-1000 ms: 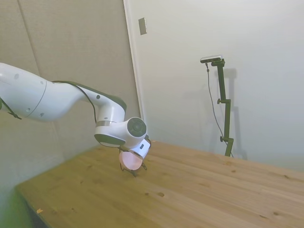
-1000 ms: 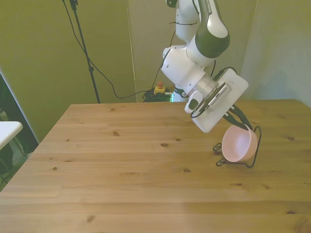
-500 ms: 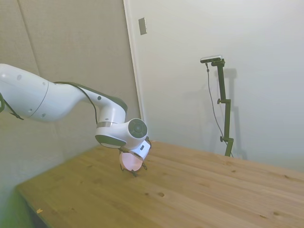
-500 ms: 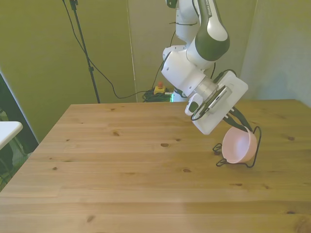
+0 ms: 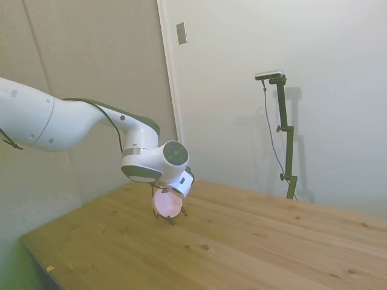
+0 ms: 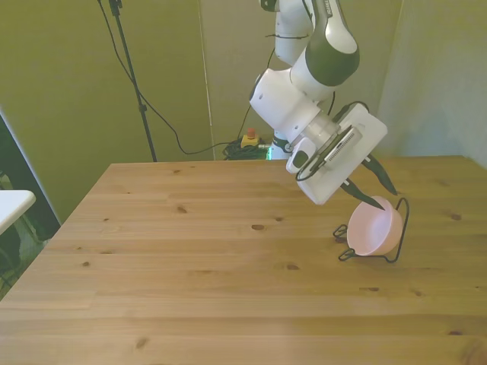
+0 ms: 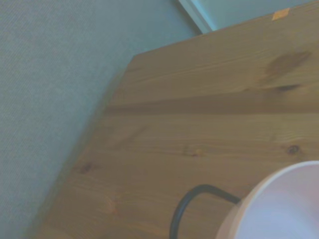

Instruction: Load the bowl

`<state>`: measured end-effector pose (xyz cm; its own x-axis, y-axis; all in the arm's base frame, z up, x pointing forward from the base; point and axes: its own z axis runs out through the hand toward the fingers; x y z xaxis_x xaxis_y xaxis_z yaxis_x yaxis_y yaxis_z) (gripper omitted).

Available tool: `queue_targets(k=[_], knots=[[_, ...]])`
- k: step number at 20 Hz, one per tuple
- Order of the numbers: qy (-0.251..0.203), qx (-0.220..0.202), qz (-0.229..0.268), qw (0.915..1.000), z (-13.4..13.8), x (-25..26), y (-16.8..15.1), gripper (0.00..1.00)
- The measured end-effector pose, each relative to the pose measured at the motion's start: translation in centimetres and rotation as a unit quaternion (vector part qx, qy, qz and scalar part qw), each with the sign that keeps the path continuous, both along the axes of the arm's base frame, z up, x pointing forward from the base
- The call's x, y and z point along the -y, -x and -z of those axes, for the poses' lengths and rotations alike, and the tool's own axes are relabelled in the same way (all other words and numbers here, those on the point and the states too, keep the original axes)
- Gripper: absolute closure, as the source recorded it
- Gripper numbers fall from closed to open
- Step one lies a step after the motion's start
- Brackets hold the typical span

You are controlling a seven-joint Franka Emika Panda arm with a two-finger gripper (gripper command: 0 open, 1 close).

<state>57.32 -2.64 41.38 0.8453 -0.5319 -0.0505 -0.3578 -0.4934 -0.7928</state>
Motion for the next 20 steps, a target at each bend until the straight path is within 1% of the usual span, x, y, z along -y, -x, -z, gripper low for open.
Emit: queue_targets(k=[3,6,9,12,15,17,20], knots=[[0.020,-0.007,0.017,0.9996,-2.8,1.6,1.5,0.00],[0.048,-0.026,0.040,0.9977,-5.0,3.3,4.1,0.00],[0.083,-0.056,0.064,0.9929,-6.8,4.2,7.5,0.00],[0.113,-0.084,0.086,0.9862,-8.2,4.9,10.8,0.00],[0.134,-0.130,0.118,0.9753,-8.3,5.8,13.1,0.00],[0.147,-0.159,0.129,0.9678,-7.6,6.1,13.5,0.00],[0.164,-0.186,0.139,0.9587,-6.3,6.0,13.4,0.00]])
